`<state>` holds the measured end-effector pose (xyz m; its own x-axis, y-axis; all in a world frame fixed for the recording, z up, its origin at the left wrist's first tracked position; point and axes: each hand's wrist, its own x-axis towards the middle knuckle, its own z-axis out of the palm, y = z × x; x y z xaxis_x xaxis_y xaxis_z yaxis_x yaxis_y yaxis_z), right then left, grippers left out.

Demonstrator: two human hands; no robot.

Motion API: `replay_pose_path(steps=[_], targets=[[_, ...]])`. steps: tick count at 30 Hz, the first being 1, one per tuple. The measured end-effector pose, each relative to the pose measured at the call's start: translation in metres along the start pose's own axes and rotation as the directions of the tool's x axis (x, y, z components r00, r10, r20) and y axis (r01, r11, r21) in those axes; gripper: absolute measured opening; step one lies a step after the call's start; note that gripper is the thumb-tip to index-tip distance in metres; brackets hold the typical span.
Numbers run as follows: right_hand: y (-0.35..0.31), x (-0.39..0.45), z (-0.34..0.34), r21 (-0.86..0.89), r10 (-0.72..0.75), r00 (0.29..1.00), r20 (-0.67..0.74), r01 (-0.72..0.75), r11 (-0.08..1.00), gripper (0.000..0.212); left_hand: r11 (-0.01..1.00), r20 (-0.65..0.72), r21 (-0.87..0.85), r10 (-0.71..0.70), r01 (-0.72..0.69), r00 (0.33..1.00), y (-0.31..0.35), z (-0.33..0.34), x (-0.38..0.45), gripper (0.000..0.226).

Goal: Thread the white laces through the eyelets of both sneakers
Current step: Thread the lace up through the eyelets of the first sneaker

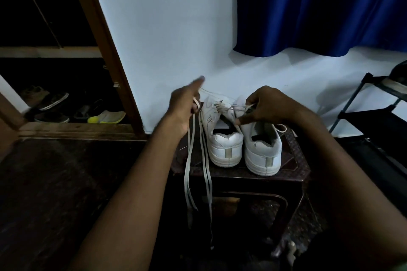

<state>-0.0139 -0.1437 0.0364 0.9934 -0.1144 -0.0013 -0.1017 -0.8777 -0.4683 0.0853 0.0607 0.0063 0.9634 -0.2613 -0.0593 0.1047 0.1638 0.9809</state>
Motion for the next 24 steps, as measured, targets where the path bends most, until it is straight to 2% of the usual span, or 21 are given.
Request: replay_pose_path(steps=[2,4,5,7,9,12,14,16,18,20,22,24], targets=[[0.004,0.002,0.000,0.019,-0.005,0.998,-0.067,0.006,1.000,0.047,0.933,-0.119,-0.350,-0.136,0.086,0.984,0.001,-0.004,0.009,0.040],[0.008,0.004,0.003,-0.002,-0.021,0.990,-0.138,0.021,1.000,0.049,0.895,-0.179,-0.430,-0.217,0.122,0.960,-0.004,-0.012,0.016,0.043],[0.009,0.003,0.005,0.043,-0.027,0.986,-0.164,0.034,0.999,0.050,0.899,-0.197,-0.418,-0.232,0.132,0.952,-0.007,-0.015,0.017,0.043],[0.010,0.002,0.008,0.306,-0.003,0.982,-0.190,0.062,0.950,0.052,0.900,-0.197,-0.412,-0.243,0.144,0.950,-0.011,-0.016,0.016,0.045],[0.008,0.000,0.009,0.585,0.043,0.982,-0.186,0.075,0.808,0.045,0.914,-0.181,-0.377,-0.231,0.149,0.956,-0.009,-0.010,0.011,0.045],[0.002,0.001,0.008,0.768,0.060,0.988,-0.139,0.070,0.637,0.033,0.974,-0.176,-0.195,-0.150,0.115,0.973,-0.011,-0.004,0.010,0.038],[-0.003,0.000,0.007,0.808,0.024,0.995,-0.102,0.069,0.585,0.035,0.987,-0.125,-0.138,-0.102,0.085,0.987,-0.012,-0.001,0.010,0.032],[-0.007,-0.004,0.005,0.783,-0.018,1.000,-0.023,0.029,0.622,0.046,0.996,-0.023,-0.060,-0.071,0.070,0.997,-0.011,0.002,0.007,0.023],[-0.009,-0.009,0.002,0.694,-0.023,0.996,0.081,-0.039,0.719,0.070,0.983,0.027,0.179,-0.039,0.033,0.999,-0.016,0.002,0.008,0.016],[-0.010,-0.009,0.002,0.514,0.009,0.999,0.040,-0.028,0.857,0.077,0.891,0.024,0.453,0.024,-0.032,0.999,-0.024,0.001,0.009,0.014],[-0.006,-0.004,0.005,0.252,0.004,0.996,-0.086,0.018,0.968,0.050,0.790,0.004,0.609,0.083,-0.069,0.997,-0.031,0.001,0.007,0.018],[-0.003,0.003,0.013,0.081,-0.045,0.984,-0.172,0.060,0.995,0.017,0.697,-0.055,0.714,0.153,-0.069,0.987,-0.032,0.003,0.002,0.032]])
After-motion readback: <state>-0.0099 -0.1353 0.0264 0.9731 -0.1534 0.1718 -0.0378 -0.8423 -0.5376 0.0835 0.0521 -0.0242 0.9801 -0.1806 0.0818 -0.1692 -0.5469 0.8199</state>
